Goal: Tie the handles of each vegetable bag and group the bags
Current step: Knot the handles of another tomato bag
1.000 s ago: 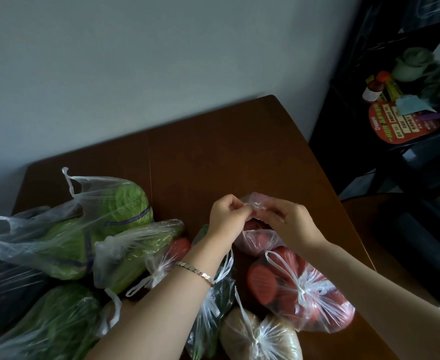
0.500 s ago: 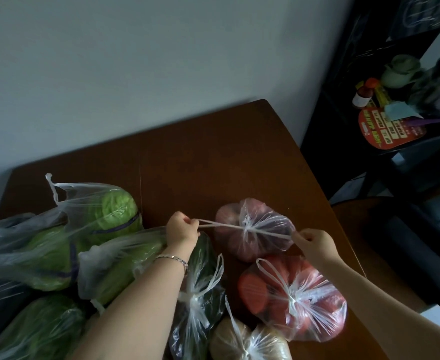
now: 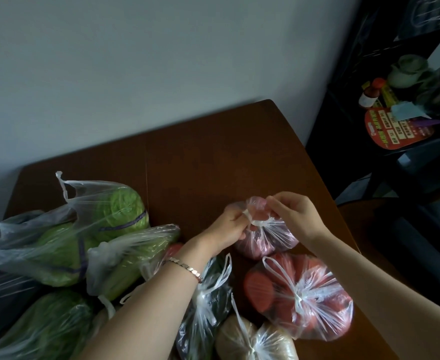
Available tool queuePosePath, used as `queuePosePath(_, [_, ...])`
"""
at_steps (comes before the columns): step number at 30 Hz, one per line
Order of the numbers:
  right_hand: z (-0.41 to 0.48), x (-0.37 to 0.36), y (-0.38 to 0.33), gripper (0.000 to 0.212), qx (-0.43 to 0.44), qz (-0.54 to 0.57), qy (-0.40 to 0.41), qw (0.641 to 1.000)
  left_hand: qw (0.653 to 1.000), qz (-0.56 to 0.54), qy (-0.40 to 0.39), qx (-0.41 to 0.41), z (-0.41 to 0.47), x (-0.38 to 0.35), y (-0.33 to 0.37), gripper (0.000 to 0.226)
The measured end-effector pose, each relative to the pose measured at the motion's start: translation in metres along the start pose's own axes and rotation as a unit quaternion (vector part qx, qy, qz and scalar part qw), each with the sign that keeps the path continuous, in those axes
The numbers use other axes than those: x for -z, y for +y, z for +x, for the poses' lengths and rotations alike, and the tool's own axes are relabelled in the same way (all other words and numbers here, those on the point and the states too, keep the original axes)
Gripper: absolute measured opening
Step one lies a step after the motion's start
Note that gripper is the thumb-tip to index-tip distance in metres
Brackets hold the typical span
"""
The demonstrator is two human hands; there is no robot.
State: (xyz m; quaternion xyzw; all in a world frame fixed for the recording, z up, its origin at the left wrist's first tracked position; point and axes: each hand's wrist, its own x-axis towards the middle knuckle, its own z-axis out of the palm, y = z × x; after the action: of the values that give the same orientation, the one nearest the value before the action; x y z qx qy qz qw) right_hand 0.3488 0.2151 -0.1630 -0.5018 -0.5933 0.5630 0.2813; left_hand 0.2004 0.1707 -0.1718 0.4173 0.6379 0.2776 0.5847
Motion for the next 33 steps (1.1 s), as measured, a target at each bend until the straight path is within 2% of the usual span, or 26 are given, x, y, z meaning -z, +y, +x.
queuePosePath(3, [0.002,-0.002,0.011,0.020,-0.032,0.081,0.029,0.996,1.000,0.004,0.006,0.022,0.001,0.000,-0.002,0.021])
queuePosePath(6, [0.000,-0.004,0.030,0.008,-0.078,0.176,0.062,0.979,1.000,-0.005,0.007,0.012,0.000,0.002,-0.002,0.032])
queuePosePath(7, [0.000,-0.005,0.038,0.013,-0.089,0.158,0.072,0.981,1.000,-0.011,0.007,0.014,0.000,0.004,-0.003,0.039])
queuePosePath(9, [-0.003,-0.008,0.052,0.023,-0.079,0.028,0.059,0.995,0.999,-0.034,0.010,0.030,0.000,0.006,-0.006,0.046])
queuePosePath(11, [-0.004,-0.015,0.061,0.019,-0.015,-0.116,0.000,0.993,0.996,-0.077,0.013,0.042,0.000,0.007,-0.009,0.049])
queuePosePath(13, [-0.002,-0.023,0.066,0.015,0.028,-0.176,-0.025,0.984,0.994,-0.102,0.012,0.048,0.000,0.005,-0.010,0.052])
queuePosePath(16, [0.005,-0.026,0.061,0.015,0.041,-0.184,-0.008,0.982,0.991,-0.123,0.019,0.049,-0.002,0.003,-0.010,0.052])
queuePosePath(18, [0.009,-0.030,0.061,0.014,0.018,-0.155,-0.012,0.988,0.992,-0.117,0.035,0.032,0.000,0.004,-0.013,0.054])
queuePosePath(20, [0.013,-0.033,0.060,0.015,-0.034,-0.119,-0.018,0.992,0.996,-0.040,0.081,-0.025,0.000,0.005,-0.014,0.048])
queuePosePath(22, [0.019,-0.034,0.057,0.017,-0.068,-0.102,-0.027,0.992,0.982,0.044,0.150,-0.107,0.001,0.004,-0.012,0.037])
queuePosePath(24, [0.024,-0.036,0.053,0.025,-0.072,-0.113,-0.039,0.990,0.972,0.071,0.179,-0.133,0.004,0.002,-0.009,0.034])
queuePosePath(27, [0.025,-0.040,0.051,0.021,-0.029,-0.177,-0.069,0.981,0.987,0.025,0.128,-0.096,0.009,-0.002,-0.002,0.035])
queuePosePath(30, [0.023,-0.042,0.055,0.032,-0.001,-0.248,-0.098,0.964,0.993,-0.014,0.107,-0.055,0.018,-0.003,0.007,0.037])
queuePosePath(33, [0.020,-0.041,0.059,0.037,0.016,-0.220,-0.104,0.970,0.990,-0.082,0.113,-0.007,0.030,0.000,0.013,0.029])
